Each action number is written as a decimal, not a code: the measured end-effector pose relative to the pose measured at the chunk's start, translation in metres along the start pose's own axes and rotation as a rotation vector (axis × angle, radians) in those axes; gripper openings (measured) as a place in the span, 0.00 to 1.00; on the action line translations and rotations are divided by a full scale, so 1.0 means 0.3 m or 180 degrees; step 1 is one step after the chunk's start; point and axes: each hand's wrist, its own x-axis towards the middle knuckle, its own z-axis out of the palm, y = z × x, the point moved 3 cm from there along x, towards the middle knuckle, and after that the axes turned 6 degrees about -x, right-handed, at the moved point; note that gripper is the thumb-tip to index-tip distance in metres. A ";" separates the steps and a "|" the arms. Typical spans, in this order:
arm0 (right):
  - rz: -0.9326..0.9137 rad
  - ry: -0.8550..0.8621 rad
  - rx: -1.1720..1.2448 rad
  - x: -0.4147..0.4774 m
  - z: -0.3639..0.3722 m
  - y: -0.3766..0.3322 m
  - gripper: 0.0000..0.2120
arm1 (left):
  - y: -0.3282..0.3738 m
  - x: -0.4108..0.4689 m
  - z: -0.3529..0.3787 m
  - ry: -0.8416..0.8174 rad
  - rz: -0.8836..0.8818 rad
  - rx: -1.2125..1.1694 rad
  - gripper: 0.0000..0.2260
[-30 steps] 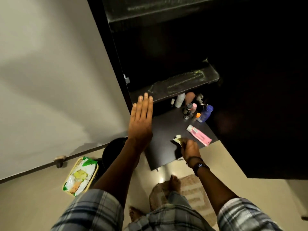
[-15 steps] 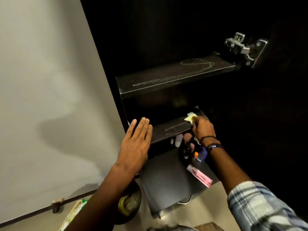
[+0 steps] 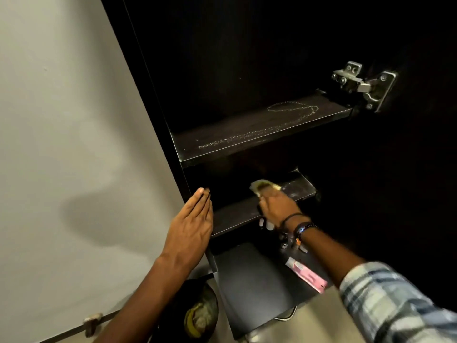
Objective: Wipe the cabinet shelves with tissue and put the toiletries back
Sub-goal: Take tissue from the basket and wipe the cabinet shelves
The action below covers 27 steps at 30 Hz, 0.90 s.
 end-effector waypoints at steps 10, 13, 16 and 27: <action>0.0583 0.0314 0.0129 0.018 0.040 -0.022 0.21 | 0.010 0.001 0.001 -0.0149 0.0107 -0.0049 0.24; -0.0324 -0.0168 0.0314 -0.081 0.174 -0.317 0.23 | 0.013 0.010 0.011 -0.0163 0.0050 -0.0158 0.24; -0.1008 -0.0355 -0.0002 -0.170 0.221 -0.398 0.27 | 0.005 0.006 0.025 -0.0151 0.0062 -0.0148 0.24; 0.0998 -0.0099 -0.0561 -0.015 0.029 0.173 0.26 | 0.020 -0.002 0.013 -0.0029 0.0054 -0.0099 0.24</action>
